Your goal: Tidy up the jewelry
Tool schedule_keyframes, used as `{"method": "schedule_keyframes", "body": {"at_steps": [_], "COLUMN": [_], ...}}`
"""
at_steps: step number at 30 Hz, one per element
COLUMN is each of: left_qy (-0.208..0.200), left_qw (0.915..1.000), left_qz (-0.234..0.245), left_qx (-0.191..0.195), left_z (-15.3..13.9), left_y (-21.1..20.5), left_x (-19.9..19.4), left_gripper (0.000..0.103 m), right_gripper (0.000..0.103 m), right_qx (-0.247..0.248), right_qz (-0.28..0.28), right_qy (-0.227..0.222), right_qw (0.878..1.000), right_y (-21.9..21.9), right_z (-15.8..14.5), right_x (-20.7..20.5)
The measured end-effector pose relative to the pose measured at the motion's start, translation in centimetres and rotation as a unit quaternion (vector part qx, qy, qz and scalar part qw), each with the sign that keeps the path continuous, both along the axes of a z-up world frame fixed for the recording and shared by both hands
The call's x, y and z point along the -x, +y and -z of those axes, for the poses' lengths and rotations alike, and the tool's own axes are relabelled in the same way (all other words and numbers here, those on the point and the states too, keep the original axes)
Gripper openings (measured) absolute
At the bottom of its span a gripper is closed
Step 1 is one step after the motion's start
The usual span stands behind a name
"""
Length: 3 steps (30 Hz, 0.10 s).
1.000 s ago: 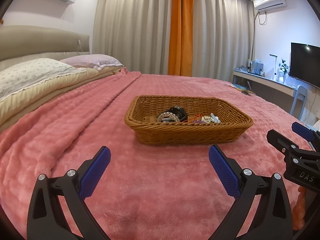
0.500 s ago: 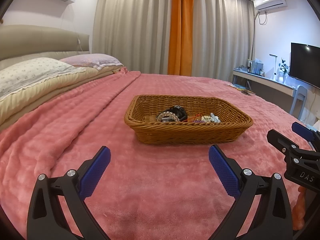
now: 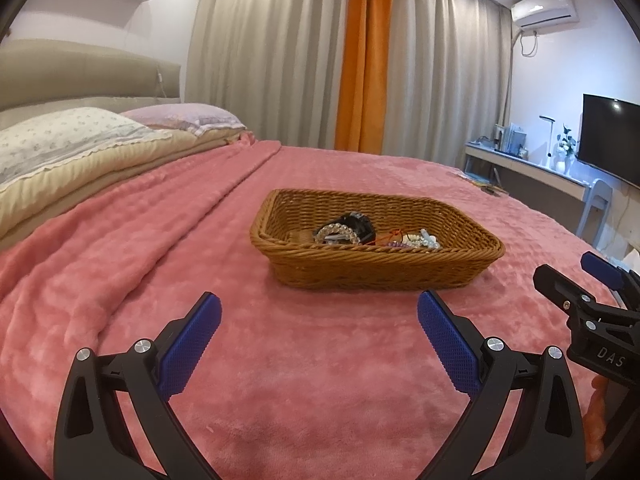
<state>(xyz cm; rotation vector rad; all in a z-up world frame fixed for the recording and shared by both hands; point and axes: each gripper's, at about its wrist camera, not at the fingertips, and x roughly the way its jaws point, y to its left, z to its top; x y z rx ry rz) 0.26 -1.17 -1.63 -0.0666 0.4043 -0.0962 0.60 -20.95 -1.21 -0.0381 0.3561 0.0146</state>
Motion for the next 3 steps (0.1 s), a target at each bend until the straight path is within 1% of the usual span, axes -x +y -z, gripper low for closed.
{"method": "schedule_keyframes", "body": {"at_steps": [3], "left_qy": [-0.002], "left_qw": [1.0000], "left_qz": [-0.001], "left_qx": [-0.001], "left_z": [0.02], "left_y": [-0.03], "left_x": [0.01], "left_gripper": [0.095], "right_gripper": [0.095], "right_qx": [0.000], "right_qz": [0.000], "right_qy": [0.000], "right_qw": [1.000], "right_y": [0.03], "right_z": [-0.01], "right_x": [0.04]}}
